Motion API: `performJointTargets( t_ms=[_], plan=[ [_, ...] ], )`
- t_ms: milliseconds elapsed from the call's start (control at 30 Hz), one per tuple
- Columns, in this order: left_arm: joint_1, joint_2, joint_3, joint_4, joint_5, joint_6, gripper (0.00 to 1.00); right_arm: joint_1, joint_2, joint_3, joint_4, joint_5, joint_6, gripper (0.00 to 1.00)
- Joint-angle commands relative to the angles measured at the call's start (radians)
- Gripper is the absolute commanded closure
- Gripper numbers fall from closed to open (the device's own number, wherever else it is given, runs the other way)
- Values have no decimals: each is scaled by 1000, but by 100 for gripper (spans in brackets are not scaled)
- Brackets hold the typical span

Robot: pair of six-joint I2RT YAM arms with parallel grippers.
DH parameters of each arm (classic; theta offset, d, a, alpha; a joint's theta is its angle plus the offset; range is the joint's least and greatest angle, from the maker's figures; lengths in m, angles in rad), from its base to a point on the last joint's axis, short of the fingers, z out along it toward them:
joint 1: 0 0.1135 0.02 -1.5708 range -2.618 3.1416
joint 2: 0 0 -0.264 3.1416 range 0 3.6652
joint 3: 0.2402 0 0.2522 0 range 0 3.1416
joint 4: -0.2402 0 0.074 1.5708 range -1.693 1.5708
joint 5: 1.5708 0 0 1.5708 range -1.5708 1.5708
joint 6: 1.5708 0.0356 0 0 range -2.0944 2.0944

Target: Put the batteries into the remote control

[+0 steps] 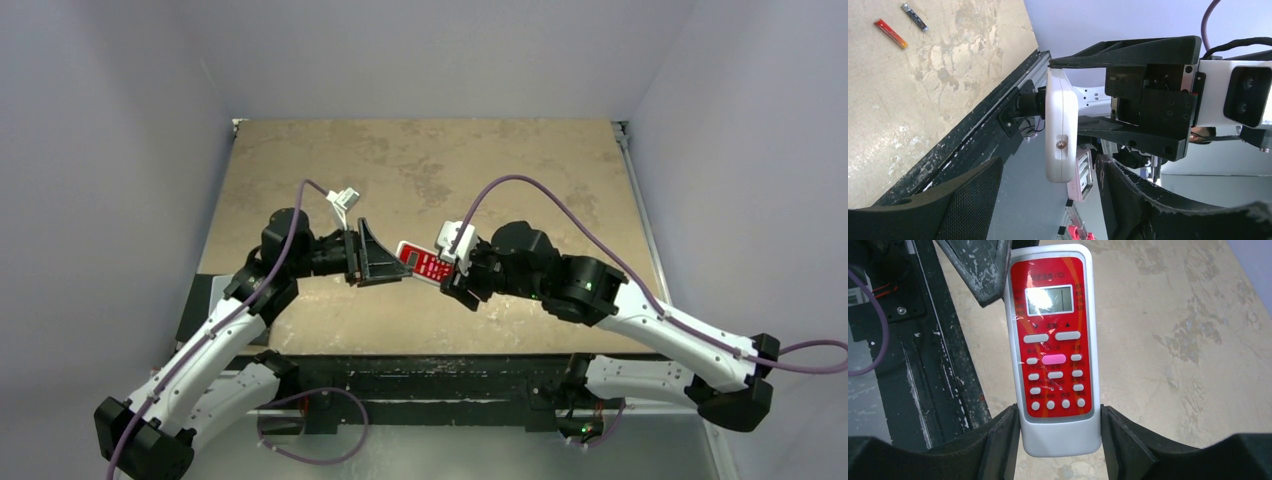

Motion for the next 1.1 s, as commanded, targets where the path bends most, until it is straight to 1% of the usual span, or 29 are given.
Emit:
performJointTargets(
  t_ms=[0, 100, 167, 267, 400, 600, 833, 933, 1067],
  plan=[
    [8, -1, -8, -2, 23, 33, 32, 11, 13, 39, 29, 7, -20, 100],
    [8, 18, -6, 0, 26, 41, 33, 16, 23, 41, 31, 3, -22, 100],
    [8, 38, -2, 4, 36, 44, 36, 21, 32, 45, 30, -2, -17, 100],
    [8, 43, 11, -8, 32, 57, 39, 31, 43, 58, 31, -10, -17, 100],
    [8, 40, 23, -25, 22, 67, 41, 38, 58, 85, 32, -10, -14, 100],
    [8, 27, 23, -45, 11, 78, 50, 63, 82, 91, 39, -10, -12, 100],
    [8, 34, 38, -90, 7, 108, 53, 84, 104, 77, 52, -10, -10, 100],
    [8, 26, 48, -98, 8, 109, 56, 87, 110, 78, 49, -10, -6, 100],
    [8, 4, 55, -118, 4, 113, 57, 87, 103, 70, 39, 7, -6, 100]
  ],
)
